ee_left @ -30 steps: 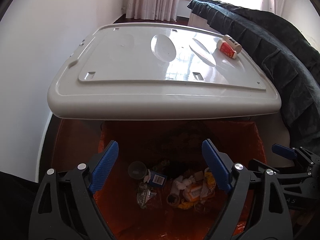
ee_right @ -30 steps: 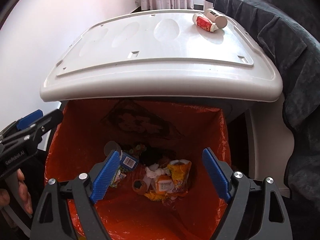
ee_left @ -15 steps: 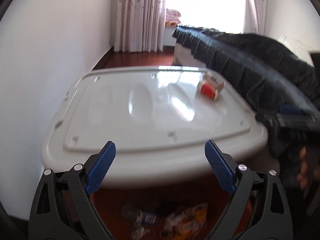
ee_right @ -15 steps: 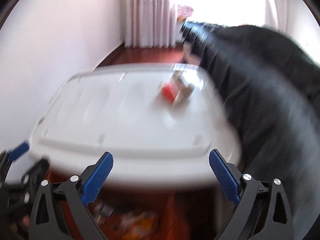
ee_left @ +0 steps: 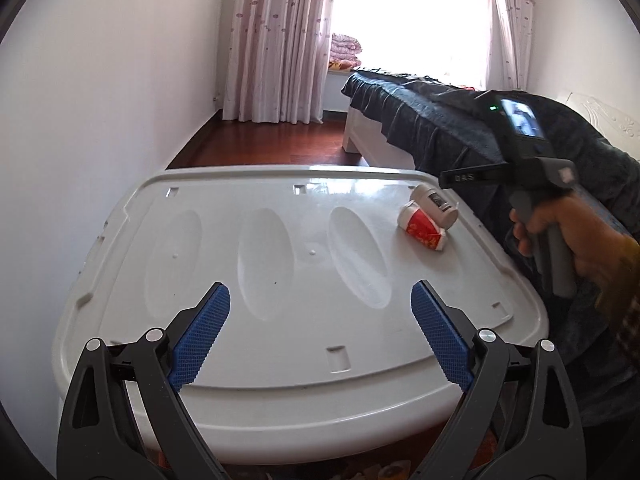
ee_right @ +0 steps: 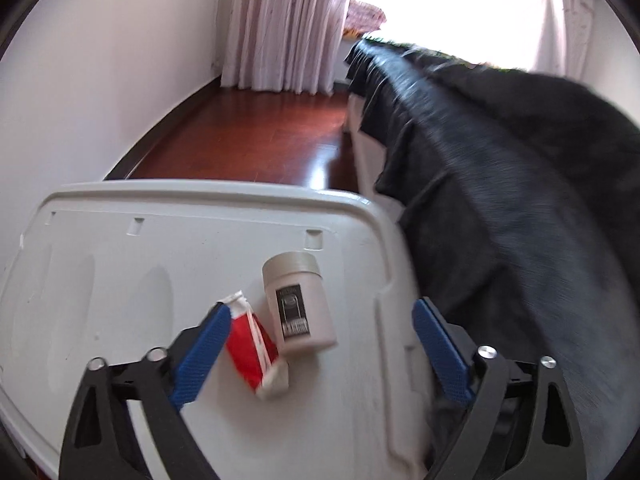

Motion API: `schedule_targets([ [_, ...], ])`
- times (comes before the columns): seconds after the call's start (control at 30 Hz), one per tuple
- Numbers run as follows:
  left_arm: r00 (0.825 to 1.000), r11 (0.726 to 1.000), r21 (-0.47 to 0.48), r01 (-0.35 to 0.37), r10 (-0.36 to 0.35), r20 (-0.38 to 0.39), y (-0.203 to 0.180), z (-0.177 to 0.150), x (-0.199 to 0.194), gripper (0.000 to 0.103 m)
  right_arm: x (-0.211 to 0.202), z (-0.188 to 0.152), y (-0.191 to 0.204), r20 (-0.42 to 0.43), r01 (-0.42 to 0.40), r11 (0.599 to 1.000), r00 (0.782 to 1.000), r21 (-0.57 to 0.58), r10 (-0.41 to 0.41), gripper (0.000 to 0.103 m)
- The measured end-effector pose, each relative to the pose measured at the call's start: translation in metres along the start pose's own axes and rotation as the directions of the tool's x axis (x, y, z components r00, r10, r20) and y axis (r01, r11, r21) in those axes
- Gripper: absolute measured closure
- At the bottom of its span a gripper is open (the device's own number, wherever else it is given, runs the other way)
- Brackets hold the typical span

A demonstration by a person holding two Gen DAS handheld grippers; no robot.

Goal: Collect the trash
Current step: 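Grasp the white canister with the right tool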

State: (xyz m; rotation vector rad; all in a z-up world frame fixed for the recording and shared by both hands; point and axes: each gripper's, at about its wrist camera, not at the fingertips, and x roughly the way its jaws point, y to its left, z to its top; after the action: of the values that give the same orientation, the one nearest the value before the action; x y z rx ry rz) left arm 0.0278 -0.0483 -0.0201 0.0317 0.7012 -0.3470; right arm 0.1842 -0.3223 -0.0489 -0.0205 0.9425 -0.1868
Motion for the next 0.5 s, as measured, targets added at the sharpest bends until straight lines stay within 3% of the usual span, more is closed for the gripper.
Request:
schedule_targets([
  [0.23, 0.999, 0.999, -0.039, 0.016, -0.018, -0.028, 0.006, 0.0, 0.008, 0.013, 0.047, 0.009, 0.009, -0.093, -0.022, 0.999, 0.996, -0.037, 0.019, 0.024],
  [0.5, 0.999, 0.999, -0.027, 0.018, -0.019, -0.042, 0.002, -0.004, 0.011, 0.013, 0.081, 0.007, 0.001, -0.238, -0.075, 0.996, 0.967, 0.056, 0.086, 0.035],
])
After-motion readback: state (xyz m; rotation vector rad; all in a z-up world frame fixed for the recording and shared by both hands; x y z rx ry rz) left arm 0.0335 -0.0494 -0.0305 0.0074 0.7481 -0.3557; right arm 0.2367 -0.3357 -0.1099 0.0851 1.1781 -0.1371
